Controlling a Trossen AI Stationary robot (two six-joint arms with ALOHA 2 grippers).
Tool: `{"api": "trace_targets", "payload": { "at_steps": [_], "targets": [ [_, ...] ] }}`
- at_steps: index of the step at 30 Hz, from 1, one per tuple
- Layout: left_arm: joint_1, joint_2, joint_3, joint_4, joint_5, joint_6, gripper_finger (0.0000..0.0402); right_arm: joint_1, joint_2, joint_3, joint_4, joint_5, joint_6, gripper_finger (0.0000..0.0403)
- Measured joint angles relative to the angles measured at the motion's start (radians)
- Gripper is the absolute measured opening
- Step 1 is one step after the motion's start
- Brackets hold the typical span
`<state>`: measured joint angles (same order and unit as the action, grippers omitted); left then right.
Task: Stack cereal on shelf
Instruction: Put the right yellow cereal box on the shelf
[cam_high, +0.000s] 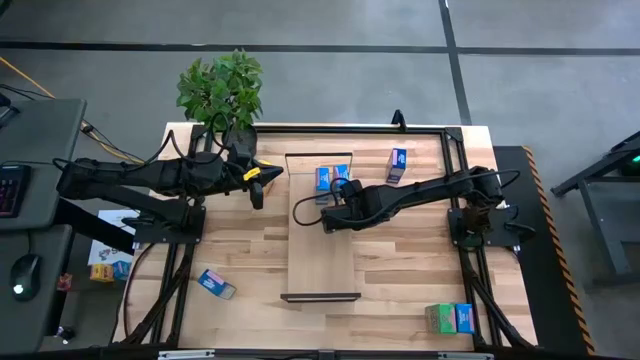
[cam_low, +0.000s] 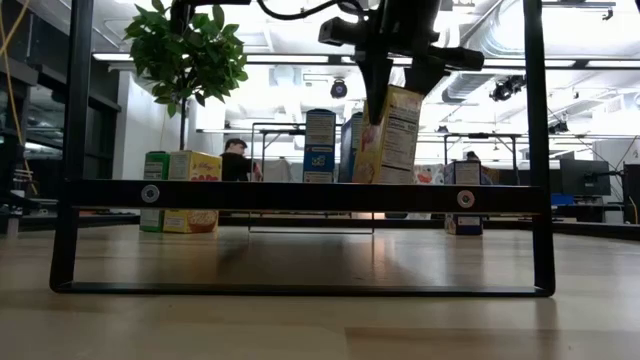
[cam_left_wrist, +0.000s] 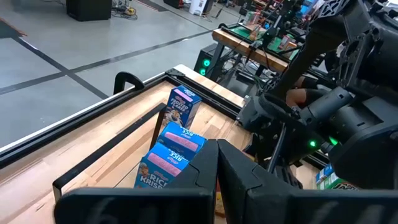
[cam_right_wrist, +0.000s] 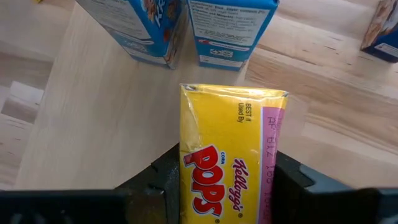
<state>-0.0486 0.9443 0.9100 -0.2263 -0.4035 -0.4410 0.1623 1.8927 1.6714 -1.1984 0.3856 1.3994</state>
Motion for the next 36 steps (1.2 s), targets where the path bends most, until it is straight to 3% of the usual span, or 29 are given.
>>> {"api": "trace_targets", "payload": {
  "at_steps": [10,16,29,36],
  "targets": [
    [0.000,0.000,0.000,0.013,0.000,0.017,0.0000,-0.008,0.000,0.000,0.029,-0.014,-0.097,0.0149],
    [0.000,0.000,0.000,0.014,0.000,0.017,0.0000,-0.013,0.000,0.000,0.036,-0.012,-0.007,0.0153],
    [0.000,0.000,0.000,0.014,0.000,0.026,0.0000,-0.025,0.001,-0.001,0.049,-0.007,-0.008,0.0259],
    [0.000,0.000,0.000,0.014,0.000,0.026,0.0000,-0.039,-0.002,0.027,0.056,-0.030,-0.028,0.0277]
  ]
}}
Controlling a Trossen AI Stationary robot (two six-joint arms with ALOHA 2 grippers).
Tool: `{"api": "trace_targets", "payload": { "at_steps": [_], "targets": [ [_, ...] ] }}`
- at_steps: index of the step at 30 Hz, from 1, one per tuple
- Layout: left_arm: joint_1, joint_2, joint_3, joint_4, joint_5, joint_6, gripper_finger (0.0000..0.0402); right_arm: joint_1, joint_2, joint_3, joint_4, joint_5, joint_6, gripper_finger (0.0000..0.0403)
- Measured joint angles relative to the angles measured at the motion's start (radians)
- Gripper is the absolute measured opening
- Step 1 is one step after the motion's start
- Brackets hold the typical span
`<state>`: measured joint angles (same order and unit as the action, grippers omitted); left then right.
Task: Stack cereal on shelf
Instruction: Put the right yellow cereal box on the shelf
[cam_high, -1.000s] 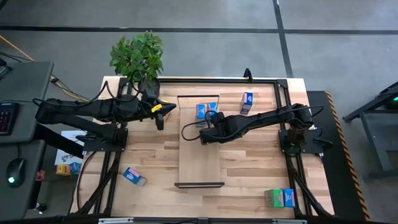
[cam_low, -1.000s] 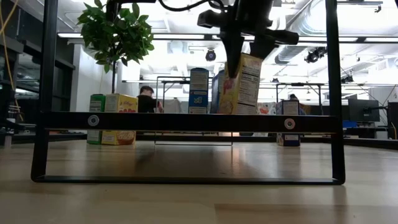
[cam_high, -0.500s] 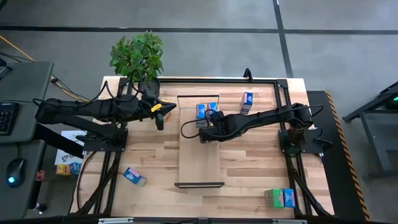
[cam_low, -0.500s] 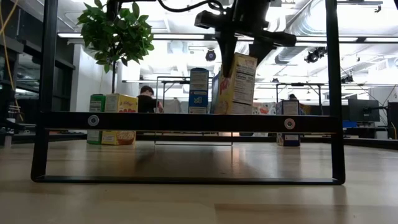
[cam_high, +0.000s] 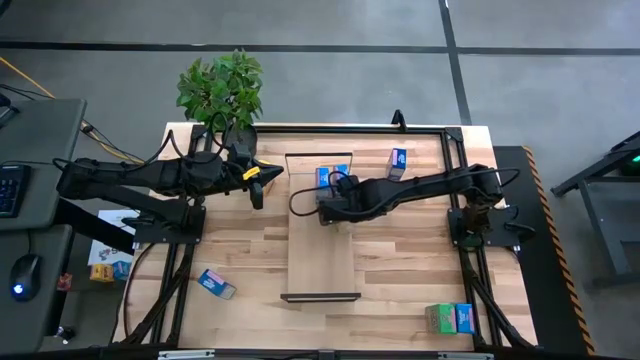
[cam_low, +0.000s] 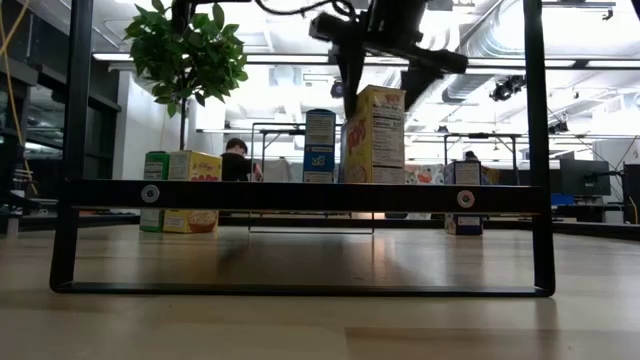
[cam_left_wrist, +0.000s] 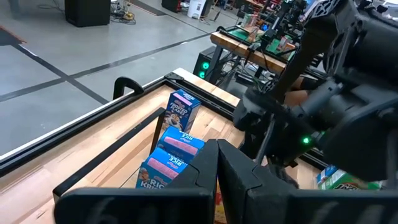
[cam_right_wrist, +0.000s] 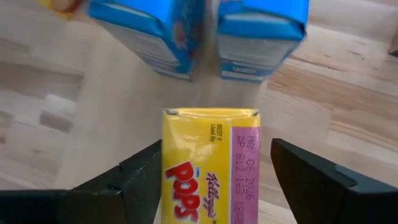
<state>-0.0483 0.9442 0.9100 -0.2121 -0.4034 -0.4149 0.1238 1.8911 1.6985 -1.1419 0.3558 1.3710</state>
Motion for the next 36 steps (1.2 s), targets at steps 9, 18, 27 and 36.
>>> {"api": "trace_targets", "payload": {
  "at_steps": [9,18,27,36],
  "targets": [
    [0.000,0.000,0.000,0.000,0.000,-0.002,0.0000,-0.008,-0.001,0.122,-0.088,0.011,-0.146,0.0277],
    [0.000,0.000,0.000,0.000,0.000,-0.002,0.0000,0.015,-0.003,0.250,-0.400,0.047,-0.388,0.0271],
    [0.000,0.000,0.000,0.002,0.000,-0.029,0.0000,0.101,-0.170,-0.049,-0.364,-0.075,-0.442,0.0142],
    [0.002,0.000,0.000,0.012,-0.011,-0.029,0.0000,0.180,-0.547,-0.697,0.530,0.001,-0.121,0.0023]
  ]
}}
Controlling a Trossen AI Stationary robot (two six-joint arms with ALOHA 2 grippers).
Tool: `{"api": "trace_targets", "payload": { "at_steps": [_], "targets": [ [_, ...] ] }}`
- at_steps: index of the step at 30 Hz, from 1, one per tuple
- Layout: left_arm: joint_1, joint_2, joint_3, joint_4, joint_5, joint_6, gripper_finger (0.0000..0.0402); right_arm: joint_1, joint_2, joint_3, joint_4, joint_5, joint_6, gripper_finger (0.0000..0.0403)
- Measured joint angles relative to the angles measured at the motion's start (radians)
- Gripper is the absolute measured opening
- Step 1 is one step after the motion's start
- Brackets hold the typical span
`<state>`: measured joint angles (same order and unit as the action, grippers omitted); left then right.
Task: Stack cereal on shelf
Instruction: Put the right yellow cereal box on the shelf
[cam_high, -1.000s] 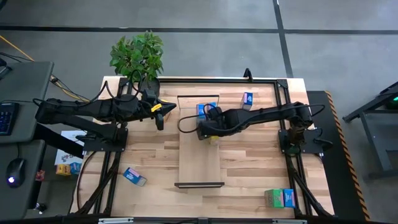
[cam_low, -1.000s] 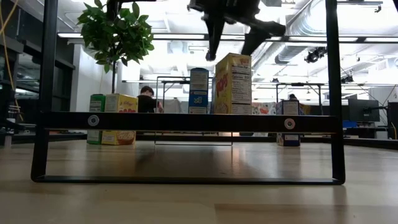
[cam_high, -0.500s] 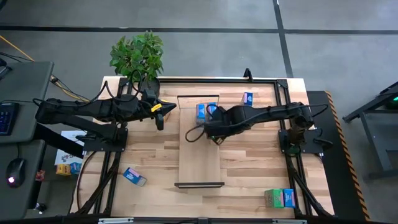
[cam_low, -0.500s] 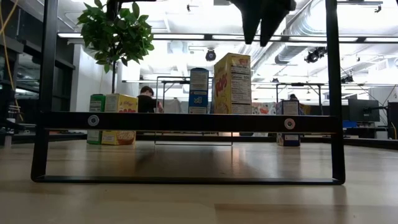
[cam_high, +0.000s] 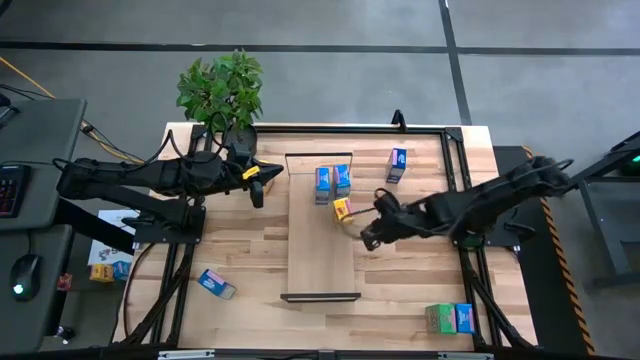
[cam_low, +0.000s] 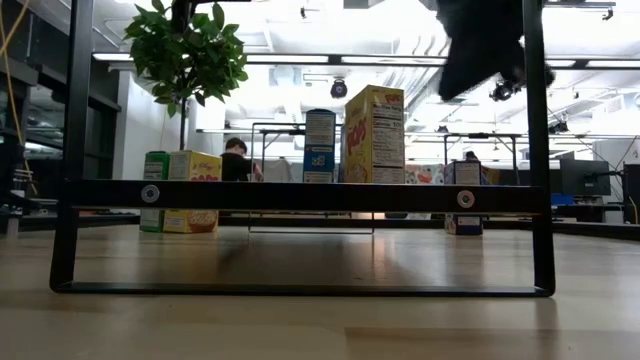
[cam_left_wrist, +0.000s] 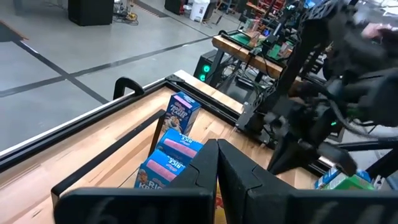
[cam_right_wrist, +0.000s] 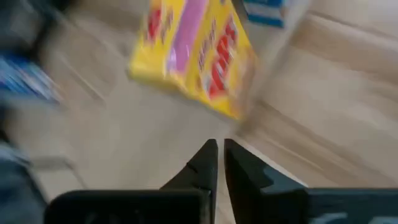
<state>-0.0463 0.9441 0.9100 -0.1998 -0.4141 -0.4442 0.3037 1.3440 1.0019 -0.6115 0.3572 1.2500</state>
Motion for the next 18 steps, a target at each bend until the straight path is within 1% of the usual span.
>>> {"api": "trace_targets", "payload": {
  "at_steps": [2,3,6,9,12,18],
  "targets": [
    [0.000,0.000,0.000,0.018,-0.002,0.000,0.0000,-0.004,-0.022,-0.101,0.175,0.029,0.048,0.0017],
    [0.000,0.000,0.000,0.025,-0.002,0.001,0.0000,-0.004,-0.024,-0.136,0.233,0.048,0.066,0.0010],
    [0.000,0.000,0.000,0.037,-0.002,0.000,0.0000,-0.004,-0.011,-0.195,0.325,0.090,0.119,0.0005],
    [0.000,0.000,0.000,0.042,-0.002,0.000,0.0000,-0.009,0.023,-0.200,0.332,0.095,0.129,0.0002],
    [0.000,0.000,0.000,0.042,-0.002,0.000,0.0000,-0.016,0.061,-0.190,0.333,0.121,0.125,0.0002],
    [0.000,0.000,0.000,0.041,-0.005,0.000,0.0000,-0.034,0.122,-0.162,0.354,0.115,0.120,0.0000]
  ]
}}
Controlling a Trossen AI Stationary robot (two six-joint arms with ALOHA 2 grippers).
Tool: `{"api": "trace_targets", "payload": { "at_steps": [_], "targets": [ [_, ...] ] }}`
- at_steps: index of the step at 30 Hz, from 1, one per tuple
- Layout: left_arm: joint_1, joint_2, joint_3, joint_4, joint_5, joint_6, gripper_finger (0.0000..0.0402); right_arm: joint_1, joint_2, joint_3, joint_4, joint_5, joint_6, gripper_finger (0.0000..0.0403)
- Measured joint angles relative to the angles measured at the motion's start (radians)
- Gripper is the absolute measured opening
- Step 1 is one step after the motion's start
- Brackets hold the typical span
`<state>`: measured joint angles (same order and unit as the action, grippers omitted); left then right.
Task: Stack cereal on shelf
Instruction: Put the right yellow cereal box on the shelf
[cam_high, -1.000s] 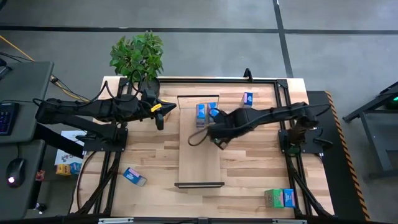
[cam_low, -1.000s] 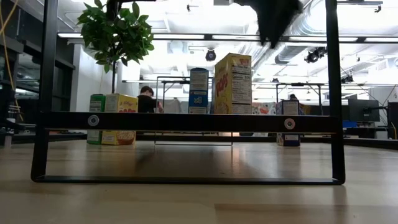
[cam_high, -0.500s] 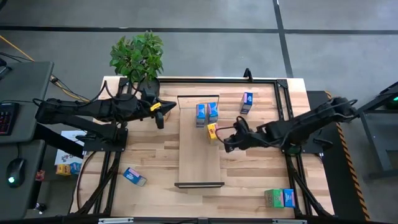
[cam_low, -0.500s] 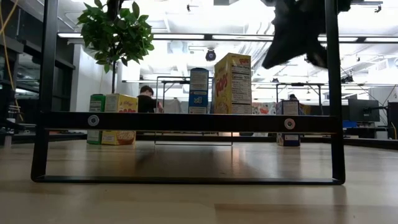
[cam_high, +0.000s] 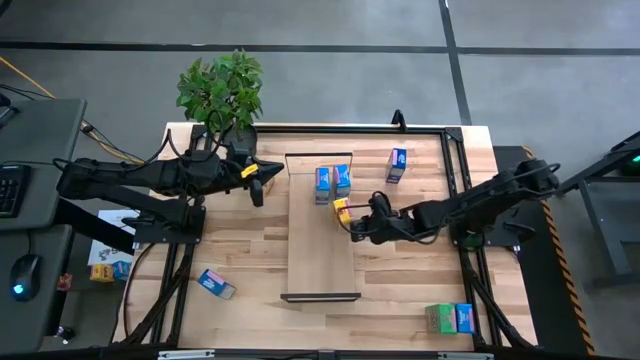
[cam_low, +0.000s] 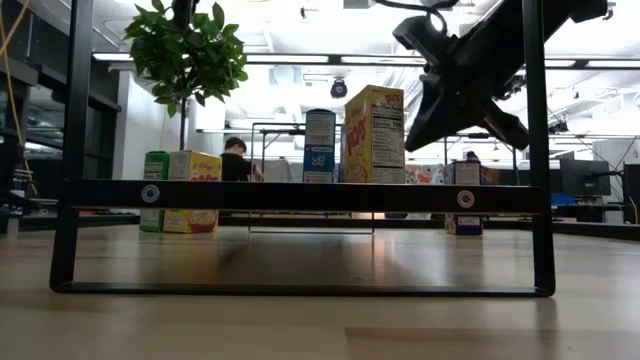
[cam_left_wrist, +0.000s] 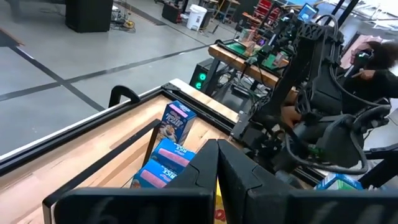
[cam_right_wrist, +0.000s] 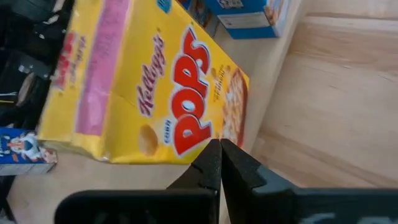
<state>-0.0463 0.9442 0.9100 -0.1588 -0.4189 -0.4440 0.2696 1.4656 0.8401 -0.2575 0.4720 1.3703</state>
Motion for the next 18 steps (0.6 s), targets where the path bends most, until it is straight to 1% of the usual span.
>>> {"api": "trace_targets", "payload": {
  "at_steps": [11,18],
  "targets": [
    [0.000,0.000,0.000,-0.001,-0.014,0.000,0.0000,-0.005,0.012,0.007,0.032,-0.058,-0.002,0.0000],
    [0.000,0.000,0.000,-0.001,-0.014,0.001,0.0000,-0.004,0.012,0.007,0.051,-0.073,-0.011,0.0000]
  ]
}}
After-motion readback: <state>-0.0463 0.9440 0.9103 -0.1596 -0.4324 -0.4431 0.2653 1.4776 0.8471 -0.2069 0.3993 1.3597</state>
